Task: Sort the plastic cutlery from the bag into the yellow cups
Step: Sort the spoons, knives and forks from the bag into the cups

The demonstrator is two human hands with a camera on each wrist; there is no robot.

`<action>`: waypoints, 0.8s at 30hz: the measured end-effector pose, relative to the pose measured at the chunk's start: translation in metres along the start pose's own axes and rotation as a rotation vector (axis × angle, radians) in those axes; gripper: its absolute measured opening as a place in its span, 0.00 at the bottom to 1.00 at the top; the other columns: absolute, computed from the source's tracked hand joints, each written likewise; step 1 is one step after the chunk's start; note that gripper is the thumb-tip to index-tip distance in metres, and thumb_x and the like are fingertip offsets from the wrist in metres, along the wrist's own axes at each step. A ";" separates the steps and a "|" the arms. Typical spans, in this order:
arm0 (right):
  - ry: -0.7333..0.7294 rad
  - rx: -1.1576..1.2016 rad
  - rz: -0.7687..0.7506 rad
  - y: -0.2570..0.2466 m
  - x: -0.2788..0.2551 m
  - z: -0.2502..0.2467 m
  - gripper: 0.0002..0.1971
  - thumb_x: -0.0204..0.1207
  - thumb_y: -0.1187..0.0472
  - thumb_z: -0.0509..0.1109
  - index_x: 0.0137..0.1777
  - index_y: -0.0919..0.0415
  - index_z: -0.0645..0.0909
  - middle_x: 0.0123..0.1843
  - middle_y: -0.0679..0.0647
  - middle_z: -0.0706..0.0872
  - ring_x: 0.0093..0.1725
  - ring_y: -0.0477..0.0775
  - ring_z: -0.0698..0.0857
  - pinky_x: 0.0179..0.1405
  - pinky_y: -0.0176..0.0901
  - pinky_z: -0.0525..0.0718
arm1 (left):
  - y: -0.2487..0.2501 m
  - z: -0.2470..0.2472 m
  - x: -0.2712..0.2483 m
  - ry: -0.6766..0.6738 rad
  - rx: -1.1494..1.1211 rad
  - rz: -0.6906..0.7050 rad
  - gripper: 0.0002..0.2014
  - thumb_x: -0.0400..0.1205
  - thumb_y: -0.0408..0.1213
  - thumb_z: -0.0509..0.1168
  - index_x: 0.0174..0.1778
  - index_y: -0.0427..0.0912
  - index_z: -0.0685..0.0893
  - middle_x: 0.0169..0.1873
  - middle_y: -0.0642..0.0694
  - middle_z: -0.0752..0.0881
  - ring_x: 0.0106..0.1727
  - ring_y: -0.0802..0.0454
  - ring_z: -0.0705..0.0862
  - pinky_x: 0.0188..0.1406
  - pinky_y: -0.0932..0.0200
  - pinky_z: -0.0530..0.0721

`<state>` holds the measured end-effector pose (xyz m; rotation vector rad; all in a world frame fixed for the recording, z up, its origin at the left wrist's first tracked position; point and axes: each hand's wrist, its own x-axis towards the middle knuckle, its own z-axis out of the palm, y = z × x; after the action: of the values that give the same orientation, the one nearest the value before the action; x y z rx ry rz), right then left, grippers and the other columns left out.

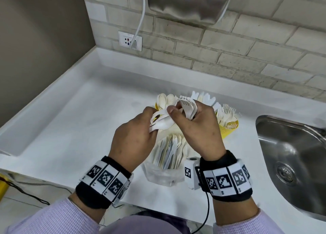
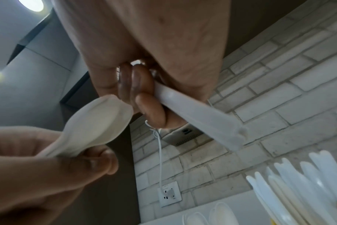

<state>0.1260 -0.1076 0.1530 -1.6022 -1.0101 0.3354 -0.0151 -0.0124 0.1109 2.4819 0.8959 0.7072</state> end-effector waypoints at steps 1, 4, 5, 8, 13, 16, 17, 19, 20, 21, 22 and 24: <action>0.012 0.005 0.000 0.001 0.001 0.001 0.08 0.80 0.62 0.76 0.39 0.61 0.86 0.33 0.54 0.88 0.35 0.55 0.85 0.39 0.44 0.83 | 0.000 0.000 0.000 -0.003 0.012 0.007 0.19 0.80 0.38 0.64 0.67 0.51 0.75 0.44 0.51 0.90 0.40 0.39 0.87 0.33 0.52 0.81; 0.140 0.077 0.030 0.002 0.005 0.003 0.13 0.80 0.64 0.75 0.33 0.58 0.84 0.28 0.48 0.85 0.30 0.52 0.82 0.34 0.42 0.79 | -0.001 0.000 0.000 -0.013 0.041 0.019 0.17 0.80 0.39 0.64 0.66 0.50 0.76 0.40 0.52 0.87 0.36 0.38 0.84 0.29 0.55 0.73; 0.200 0.127 0.054 0.003 0.007 0.003 0.15 0.80 0.62 0.75 0.31 0.59 0.80 0.25 0.48 0.81 0.27 0.51 0.77 0.32 0.43 0.76 | -0.001 0.000 0.000 -0.023 0.044 0.020 0.16 0.81 0.39 0.63 0.65 0.50 0.76 0.38 0.51 0.86 0.35 0.38 0.83 0.29 0.54 0.73; 0.233 0.323 0.118 0.005 0.013 -0.002 0.18 0.81 0.59 0.73 0.32 0.65 0.74 0.23 0.55 0.71 0.24 0.56 0.69 0.29 0.51 0.69 | -0.003 0.000 0.000 -0.081 0.036 0.038 0.14 0.82 0.40 0.61 0.64 0.47 0.76 0.35 0.52 0.82 0.31 0.41 0.75 0.28 0.53 0.71; 0.055 0.463 0.187 0.002 0.012 0.000 0.13 0.81 0.57 0.72 0.42 0.68 0.80 0.31 0.64 0.76 0.23 0.54 0.70 0.22 0.43 0.72 | 0.001 0.003 -0.003 -0.179 -0.018 0.143 0.15 0.83 0.44 0.60 0.65 0.53 0.69 0.35 0.51 0.82 0.31 0.40 0.76 0.27 0.52 0.71; 0.082 0.611 0.262 0.000 0.014 0.000 0.13 0.89 0.59 0.63 0.43 0.63 0.81 0.40 0.62 0.87 0.27 0.56 0.75 0.26 0.45 0.75 | 0.000 0.003 -0.003 -0.212 -0.118 0.124 0.15 0.85 0.44 0.60 0.66 0.57 0.68 0.35 0.53 0.83 0.33 0.43 0.78 0.30 0.50 0.76; 0.108 0.664 0.272 0.000 0.015 -0.003 0.14 0.90 0.59 0.60 0.45 0.63 0.81 0.42 0.63 0.89 0.29 0.57 0.78 0.30 0.46 0.77 | 0.000 0.003 -0.002 -0.224 -0.166 0.103 0.14 0.86 0.43 0.62 0.67 0.57 0.70 0.35 0.55 0.83 0.33 0.45 0.78 0.31 0.49 0.77; 0.183 0.755 0.285 0.001 0.018 -0.009 0.13 0.92 0.59 0.57 0.51 0.67 0.78 0.41 0.64 0.91 0.34 0.58 0.84 0.36 0.48 0.82 | 0.001 0.002 -0.002 -0.233 -0.285 0.056 0.13 0.88 0.44 0.65 0.67 0.56 0.74 0.34 0.57 0.84 0.33 0.51 0.80 0.35 0.49 0.79; 0.232 0.796 0.286 0.002 0.019 -0.012 0.12 0.92 0.60 0.57 0.51 0.66 0.77 0.39 0.63 0.91 0.37 0.60 0.86 0.39 0.50 0.85 | 0.002 0.000 -0.002 -0.227 -0.355 0.023 0.12 0.88 0.46 0.65 0.66 0.56 0.75 0.34 0.57 0.85 0.33 0.53 0.81 0.36 0.52 0.80; 0.285 0.838 0.277 0.003 0.020 -0.016 0.10 0.92 0.61 0.57 0.51 0.64 0.76 0.35 0.62 0.90 0.39 0.62 0.88 0.41 0.53 0.87 | 0.004 -0.001 -0.002 -0.222 -0.421 -0.014 0.11 0.88 0.48 0.66 0.65 0.57 0.77 0.34 0.57 0.86 0.33 0.54 0.82 0.35 0.57 0.79; 0.339 0.870 0.252 0.003 0.021 -0.019 0.08 0.91 0.62 0.57 0.53 0.64 0.75 0.32 0.62 0.89 0.42 0.65 0.89 0.44 0.57 0.87 | 0.006 -0.002 -0.002 -0.222 -0.477 -0.047 0.10 0.88 0.50 0.65 0.63 0.57 0.78 0.33 0.57 0.86 0.32 0.56 0.81 0.34 0.62 0.77; 0.425 0.872 0.163 0.002 0.023 -0.024 0.06 0.91 0.63 0.57 0.58 0.64 0.73 0.28 0.61 0.84 0.46 0.69 0.90 0.51 0.64 0.86 | 0.009 -0.004 -0.003 -0.228 -0.557 -0.082 0.07 0.88 0.50 0.65 0.59 0.57 0.78 0.32 0.56 0.83 0.31 0.58 0.77 0.32 0.65 0.73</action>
<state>0.1567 -0.1061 0.1647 -0.8909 -0.3128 0.4432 -0.0147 -0.0197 0.1177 1.9688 0.6085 0.5398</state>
